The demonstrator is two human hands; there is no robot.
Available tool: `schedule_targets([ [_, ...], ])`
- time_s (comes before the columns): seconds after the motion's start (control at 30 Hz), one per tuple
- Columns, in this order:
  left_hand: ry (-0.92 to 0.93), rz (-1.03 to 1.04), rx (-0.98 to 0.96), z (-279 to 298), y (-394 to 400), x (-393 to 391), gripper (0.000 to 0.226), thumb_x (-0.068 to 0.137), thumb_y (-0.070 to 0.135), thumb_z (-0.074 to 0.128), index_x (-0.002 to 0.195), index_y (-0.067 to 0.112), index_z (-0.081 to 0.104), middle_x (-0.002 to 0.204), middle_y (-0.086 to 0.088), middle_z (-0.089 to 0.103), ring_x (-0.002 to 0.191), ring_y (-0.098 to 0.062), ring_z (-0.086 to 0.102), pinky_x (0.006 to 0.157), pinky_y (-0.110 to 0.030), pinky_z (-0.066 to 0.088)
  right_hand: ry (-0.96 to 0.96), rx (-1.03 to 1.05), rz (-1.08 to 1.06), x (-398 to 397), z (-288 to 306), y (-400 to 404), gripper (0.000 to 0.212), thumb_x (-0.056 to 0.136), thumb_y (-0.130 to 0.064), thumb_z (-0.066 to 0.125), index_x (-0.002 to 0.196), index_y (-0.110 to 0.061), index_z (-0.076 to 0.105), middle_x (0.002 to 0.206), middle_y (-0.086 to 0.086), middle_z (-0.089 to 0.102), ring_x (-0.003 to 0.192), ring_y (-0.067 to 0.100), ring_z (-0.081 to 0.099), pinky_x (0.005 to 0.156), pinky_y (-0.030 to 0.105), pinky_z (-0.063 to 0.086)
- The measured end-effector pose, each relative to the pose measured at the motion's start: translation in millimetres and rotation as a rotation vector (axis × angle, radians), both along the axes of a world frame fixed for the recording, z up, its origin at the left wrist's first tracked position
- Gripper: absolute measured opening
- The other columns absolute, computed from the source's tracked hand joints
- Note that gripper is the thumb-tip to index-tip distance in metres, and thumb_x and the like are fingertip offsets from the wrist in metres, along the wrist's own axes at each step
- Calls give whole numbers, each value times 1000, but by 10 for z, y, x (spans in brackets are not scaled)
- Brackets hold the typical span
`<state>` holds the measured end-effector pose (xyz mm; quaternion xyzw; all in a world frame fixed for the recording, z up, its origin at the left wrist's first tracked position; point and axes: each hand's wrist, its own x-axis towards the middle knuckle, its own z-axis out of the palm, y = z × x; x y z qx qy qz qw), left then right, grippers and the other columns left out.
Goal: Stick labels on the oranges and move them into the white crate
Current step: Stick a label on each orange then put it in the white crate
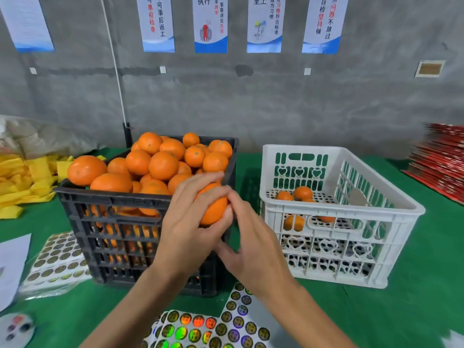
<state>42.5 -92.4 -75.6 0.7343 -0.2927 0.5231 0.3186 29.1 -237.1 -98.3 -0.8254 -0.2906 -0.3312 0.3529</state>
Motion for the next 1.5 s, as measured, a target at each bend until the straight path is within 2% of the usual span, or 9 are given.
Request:
schedule_targets([
  [0.27, 441, -418, 28, -1012, -75, -204, 44, 98, 20, 73, 139, 23, 58, 153, 1, 49, 140, -27, 51, 109, -40, 47, 348, -131, -53, -215, -779, -428, 73, 88, -48, 58, 155, -38, 31, 140, -16, 51, 122, 7, 54, 96, 26, 51],
  [0.43, 784, -447, 261, -1675, -64, -133, 63, 98, 32, 69, 151, 46, 38, 161, 18, 32, 149, -10, 37, 116, -38, 42, 530, -430, -122, -218, -1395, -703, 76, 90, -77, 39, 154, -49, 11, 147, -21, 49, 121, 1, 48, 99, 15, 35],
  [0.57, 994, -409, 189, -1752, -62, -27, 63, 93, 56, 67, 146, 56, 34, 151, 30, 37, 136, 1, 46, 109, -34, 50, 698, -286, -75, -143, -1460, -708, 83, 84, -82, 42, 157, -52, 16, 150, -24, 46, 123, -3, 49, 99, 13, 39],
  [0.67, 1005, -380, 157, -1804, -66, -42, 60, 94, 63, 62, 146, 54, 33, 148, 30, 37, 131, 2, 49, 106, -30, 51, 784, -209, 2, -183, -1471, -752, 91, 83, -85, 51, 158, -52, 9, 149, -31, 43, 128, -3, 49, 105, 20, 45],
  [0.8, 961, -328, 157, -1826, -69, -71, 58, 97, 64, 57, 148, 53, 31, 151, 30, 31, 133, 4, 46, 105, -25, 50, 760, -392, 42, -365, -1536, -864, 103, 73, -96, 49, 153, -63, -7, 155, -50, 1, 142, -24, 4, 116, 16, 19],
  [0.93, 913, -369, 46, -1797, -61, -124, 54, 101, 54, 60, 150, 46, 36, 156, 23, 34, 141, -3, 44, 103, -20, 48, 688, -599, 28, -283, -1553, -902, 93, 80, -96, 33, 159, -48, 19, 156, -45, -11, 145, -18, -17, 124, 20, -3],
  [1.07, 931, -422, 50, -1776, -60, -162, 54, 103, 53, 58, 151, 44, 36, 155, 22, 35, 139, -5, 46, 101, -19, 49, 635, -512, -55, -191, -1575, -932, 82, 85, -91, 34, 153, -45, 38, 158, -38, 8, 147, -17, -4, 120, 13, -3],
  [1.27, 977, -404, 147, -1767, -73, -179, 52, 104, 59, 50, 150, 43, 32, 150, 22, 38, 127, -3, 56, 96, -33, 57, 560, -507, -97, -195, -1562, -939, 71, 93, -82, 30, 141, -39, 60, 153, -29, 41, 141, -10, 26, 116, 14, 25],
  [1.5, 1007, -392, 96, -1793, -72, -163, 50, 103, 64, 48, 147, 48, 32, 143, 26, 41, 119, 0, 60, 93, -31, 59, 589, -416, -118, -190, -1624, -935, 70, 92, -81, 36, 144, -38, 57, 152, -34, 34, 138, -13, 24, 116, 22, 29],
])
